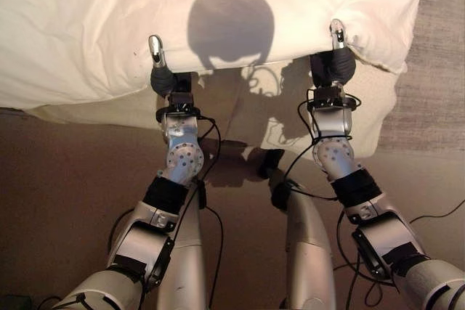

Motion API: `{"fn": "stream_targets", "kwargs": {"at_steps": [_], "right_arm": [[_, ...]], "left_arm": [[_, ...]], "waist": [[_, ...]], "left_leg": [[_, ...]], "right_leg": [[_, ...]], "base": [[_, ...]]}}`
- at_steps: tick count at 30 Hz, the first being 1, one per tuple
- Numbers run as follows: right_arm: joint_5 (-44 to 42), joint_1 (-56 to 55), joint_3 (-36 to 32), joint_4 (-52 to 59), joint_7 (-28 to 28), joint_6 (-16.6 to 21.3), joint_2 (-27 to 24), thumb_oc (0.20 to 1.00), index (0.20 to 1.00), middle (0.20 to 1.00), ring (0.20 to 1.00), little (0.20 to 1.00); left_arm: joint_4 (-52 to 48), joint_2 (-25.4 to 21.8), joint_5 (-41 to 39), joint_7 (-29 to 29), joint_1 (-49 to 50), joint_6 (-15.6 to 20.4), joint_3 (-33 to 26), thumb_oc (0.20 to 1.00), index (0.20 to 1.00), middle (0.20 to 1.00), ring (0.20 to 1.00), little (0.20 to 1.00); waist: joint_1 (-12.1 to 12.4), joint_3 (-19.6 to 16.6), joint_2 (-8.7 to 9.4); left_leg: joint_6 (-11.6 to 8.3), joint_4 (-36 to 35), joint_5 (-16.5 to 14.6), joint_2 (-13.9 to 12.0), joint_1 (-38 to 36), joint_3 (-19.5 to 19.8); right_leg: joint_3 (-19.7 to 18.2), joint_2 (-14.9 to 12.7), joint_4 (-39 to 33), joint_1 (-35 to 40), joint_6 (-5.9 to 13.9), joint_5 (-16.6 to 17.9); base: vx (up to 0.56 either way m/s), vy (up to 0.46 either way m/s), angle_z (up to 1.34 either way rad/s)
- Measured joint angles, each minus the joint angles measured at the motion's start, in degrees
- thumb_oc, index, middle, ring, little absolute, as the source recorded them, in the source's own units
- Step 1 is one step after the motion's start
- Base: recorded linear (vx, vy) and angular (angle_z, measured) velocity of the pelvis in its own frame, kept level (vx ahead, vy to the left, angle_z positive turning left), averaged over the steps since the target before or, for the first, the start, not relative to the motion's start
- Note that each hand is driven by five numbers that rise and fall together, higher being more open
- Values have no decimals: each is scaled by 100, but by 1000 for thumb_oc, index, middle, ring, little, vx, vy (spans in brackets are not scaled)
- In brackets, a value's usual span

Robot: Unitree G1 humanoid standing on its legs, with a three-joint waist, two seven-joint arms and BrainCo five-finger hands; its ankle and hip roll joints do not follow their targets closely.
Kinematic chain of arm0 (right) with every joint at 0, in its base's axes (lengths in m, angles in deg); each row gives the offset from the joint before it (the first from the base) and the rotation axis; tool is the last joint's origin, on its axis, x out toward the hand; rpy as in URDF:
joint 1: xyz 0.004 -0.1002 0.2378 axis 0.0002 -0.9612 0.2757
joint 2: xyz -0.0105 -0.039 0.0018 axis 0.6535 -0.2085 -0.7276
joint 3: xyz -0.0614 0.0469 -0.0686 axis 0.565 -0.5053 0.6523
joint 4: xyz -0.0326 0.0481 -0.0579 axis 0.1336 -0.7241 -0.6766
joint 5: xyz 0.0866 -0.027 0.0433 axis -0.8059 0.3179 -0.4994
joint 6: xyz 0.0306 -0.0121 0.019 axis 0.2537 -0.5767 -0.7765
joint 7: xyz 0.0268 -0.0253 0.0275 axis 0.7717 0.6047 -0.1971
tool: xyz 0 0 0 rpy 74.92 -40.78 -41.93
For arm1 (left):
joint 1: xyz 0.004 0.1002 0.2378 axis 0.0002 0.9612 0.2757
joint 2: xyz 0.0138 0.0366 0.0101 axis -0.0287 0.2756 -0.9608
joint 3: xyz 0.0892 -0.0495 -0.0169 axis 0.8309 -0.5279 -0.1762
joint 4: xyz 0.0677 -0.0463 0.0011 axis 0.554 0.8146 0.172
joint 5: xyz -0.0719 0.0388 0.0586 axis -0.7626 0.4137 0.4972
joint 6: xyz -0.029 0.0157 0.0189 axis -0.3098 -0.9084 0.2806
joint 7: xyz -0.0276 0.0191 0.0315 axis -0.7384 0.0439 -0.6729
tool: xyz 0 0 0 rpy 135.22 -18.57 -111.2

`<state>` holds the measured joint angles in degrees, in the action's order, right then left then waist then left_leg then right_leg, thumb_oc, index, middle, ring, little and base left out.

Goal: Make the bed

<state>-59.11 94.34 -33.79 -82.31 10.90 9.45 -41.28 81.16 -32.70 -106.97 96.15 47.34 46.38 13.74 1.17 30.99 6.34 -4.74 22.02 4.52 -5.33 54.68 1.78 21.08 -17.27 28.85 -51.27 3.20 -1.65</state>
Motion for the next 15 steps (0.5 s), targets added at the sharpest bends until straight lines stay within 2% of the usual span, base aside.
{"fn": "stream_targets", "kwargs": {"at_steps": [7,15], "right_arm": [[8,-62,0,72,-39,-43,41,200,200,200,200,200],[145,-123,-1,82,-127,-87,41,200,200,200,200,200]], "left_arm": [[115,-209,398,108,-4,0,-148,200,200,200,200,200],[115,-207,659,191,1,-2,-152,200,200,200,200,200]], "waist": [[12,2,-6],[3,-2,-16]], "left_leg": [[1,6,-1,51,4,3],[-18,46,-19,45,75,-5]], "right_leg": [[-5,-76,99,-34,2,-61],[-31,-83,172,-140,-14,-108]], "base": [[0,18,2],[0,20,0]]}}
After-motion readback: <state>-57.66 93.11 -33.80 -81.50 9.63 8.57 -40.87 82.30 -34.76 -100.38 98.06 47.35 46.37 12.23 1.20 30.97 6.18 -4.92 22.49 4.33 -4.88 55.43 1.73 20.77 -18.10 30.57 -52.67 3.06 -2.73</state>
